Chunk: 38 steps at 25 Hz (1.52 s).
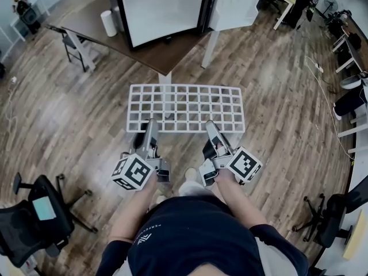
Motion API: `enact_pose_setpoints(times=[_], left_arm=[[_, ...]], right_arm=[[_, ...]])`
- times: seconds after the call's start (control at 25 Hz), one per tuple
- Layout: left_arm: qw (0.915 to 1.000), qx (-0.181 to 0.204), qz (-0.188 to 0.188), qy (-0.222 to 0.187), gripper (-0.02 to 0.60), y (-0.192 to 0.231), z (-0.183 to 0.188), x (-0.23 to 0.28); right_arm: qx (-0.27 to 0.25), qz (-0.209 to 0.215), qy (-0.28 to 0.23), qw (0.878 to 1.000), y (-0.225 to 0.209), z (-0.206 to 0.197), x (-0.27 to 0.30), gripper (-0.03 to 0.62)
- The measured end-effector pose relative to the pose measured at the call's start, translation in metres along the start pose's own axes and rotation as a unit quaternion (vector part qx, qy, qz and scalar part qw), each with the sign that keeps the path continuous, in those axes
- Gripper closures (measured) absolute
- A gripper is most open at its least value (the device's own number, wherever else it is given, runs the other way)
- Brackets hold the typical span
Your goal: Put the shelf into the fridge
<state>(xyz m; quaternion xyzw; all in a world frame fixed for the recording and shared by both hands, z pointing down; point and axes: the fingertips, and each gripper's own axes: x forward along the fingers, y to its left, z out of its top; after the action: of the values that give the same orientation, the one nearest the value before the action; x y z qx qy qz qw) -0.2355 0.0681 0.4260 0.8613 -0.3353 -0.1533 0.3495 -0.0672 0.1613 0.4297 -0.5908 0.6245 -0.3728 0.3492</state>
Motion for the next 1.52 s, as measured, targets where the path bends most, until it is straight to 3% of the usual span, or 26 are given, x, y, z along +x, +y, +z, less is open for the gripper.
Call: enact_pose_setpoints(times=[0.4,0.96,1.16,1.52], left_arm=[[0.9997,0.004,0.02,-0.012,0.453,-0.013,-0.014,0.066],[0.9978,-0.021,0.058,-0.026,0.451,-0.02,-0.033,0.092],[0.9965,0.013,0.074,-0.037,0.448,-0.016,-0.015,0.097],[0.995,0.025,0.07,-0.067,0.443,-0.011,0.015,0.146]], right_arm=[[-0.021,0.011,0.021,1.0,-0.029,0.06,0.034,0.513],[-0.092,0.018,0.065,0.994,-0.05,0.096,0.056,0.49],[-0.077,0.028,0.074,0.994,-0.05,0.091,0.072,0.488],[-0.082,0.044,0.079,0.993,-0.042,0.121,0.13,0.488]])
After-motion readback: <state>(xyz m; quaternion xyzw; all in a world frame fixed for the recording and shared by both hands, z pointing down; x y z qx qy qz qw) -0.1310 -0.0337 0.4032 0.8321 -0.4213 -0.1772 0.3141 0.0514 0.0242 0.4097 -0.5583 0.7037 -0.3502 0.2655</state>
